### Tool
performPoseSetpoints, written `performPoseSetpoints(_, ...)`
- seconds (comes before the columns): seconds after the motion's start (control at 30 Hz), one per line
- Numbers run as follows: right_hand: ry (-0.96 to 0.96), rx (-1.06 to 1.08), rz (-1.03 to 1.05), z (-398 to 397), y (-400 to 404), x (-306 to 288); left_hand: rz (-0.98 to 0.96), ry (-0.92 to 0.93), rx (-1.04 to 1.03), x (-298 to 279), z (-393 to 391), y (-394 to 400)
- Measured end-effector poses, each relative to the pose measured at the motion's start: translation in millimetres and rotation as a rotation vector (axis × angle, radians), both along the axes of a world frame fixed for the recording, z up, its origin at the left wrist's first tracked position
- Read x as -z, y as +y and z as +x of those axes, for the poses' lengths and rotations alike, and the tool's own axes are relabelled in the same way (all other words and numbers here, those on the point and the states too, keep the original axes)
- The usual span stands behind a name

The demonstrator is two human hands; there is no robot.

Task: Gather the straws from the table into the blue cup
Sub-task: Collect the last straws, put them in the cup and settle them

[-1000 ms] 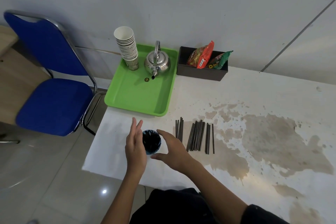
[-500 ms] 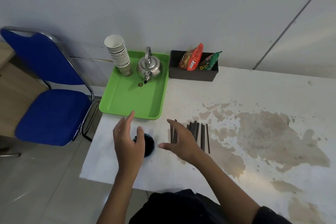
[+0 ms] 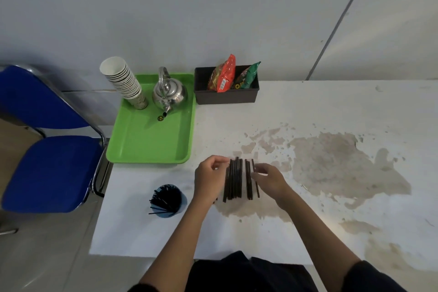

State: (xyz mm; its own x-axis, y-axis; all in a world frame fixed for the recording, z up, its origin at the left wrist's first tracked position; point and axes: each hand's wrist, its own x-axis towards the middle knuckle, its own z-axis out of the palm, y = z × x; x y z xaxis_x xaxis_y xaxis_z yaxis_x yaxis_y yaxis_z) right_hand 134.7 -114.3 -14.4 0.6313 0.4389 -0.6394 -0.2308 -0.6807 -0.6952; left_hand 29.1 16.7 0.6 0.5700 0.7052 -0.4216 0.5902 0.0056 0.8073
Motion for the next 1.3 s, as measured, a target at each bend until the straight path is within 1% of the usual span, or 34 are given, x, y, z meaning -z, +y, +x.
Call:
performPoseSetpoints(0.1, 0.066, 0.047, -0.072, 6, -8, 14, 0.062, 0.139, -0.026, 16, -1, 5)
performPoseSetpoints(0.23, 0.136, 0.111, -0.082, 10, -10, 24, 0.127, 0.355, -0.036, 44, -3, 8)
performPoseSetpoints(0.3, 0.149, 0.124, -0.072, 10, -8, 28, 0.109, 0.436, -0.039, 53, 0, 6)
performPoseSetpoints(0.37, 0.164, 0.124, -0.062, 9, -5, 32, 0.085, 0.462, -0.038, 58, 3, 2)
performPoseSetpoints(0.6, 0.260, 0.139, -0.024, 1, 7, 36, 0.052, 0.392, 0.043, 56, 20, -19)
performPoseSetpoints(0.7, 0.288, 0.220, 0.016, -4, 6, 35, 0.086, 0.361, 0.077, 56, 19, -24)
performPoseSetpoints(0.77, 0.313, 0.280, 0.053, -7, 5, 33, 0.114, 0.346, 0.077, 58, 17, -28)
performPoseSetpoints(0.87, 0.405, 0.315, 0.087, -16, 10, 29, 0.122, 0.334, 0.074, 62, 19, -33)
performPoseSetpoints(1.03, 0.399, 0.408, 0.103, -23, 16, 34, 0.051, 0.327, 0.024, 65, 22, -35)
performPoseSetpoints(1.3, 0.435, 0.484, 0.154, -25, 18, 28, -0.009, 0.278, -0.037, 69, 21, -32)
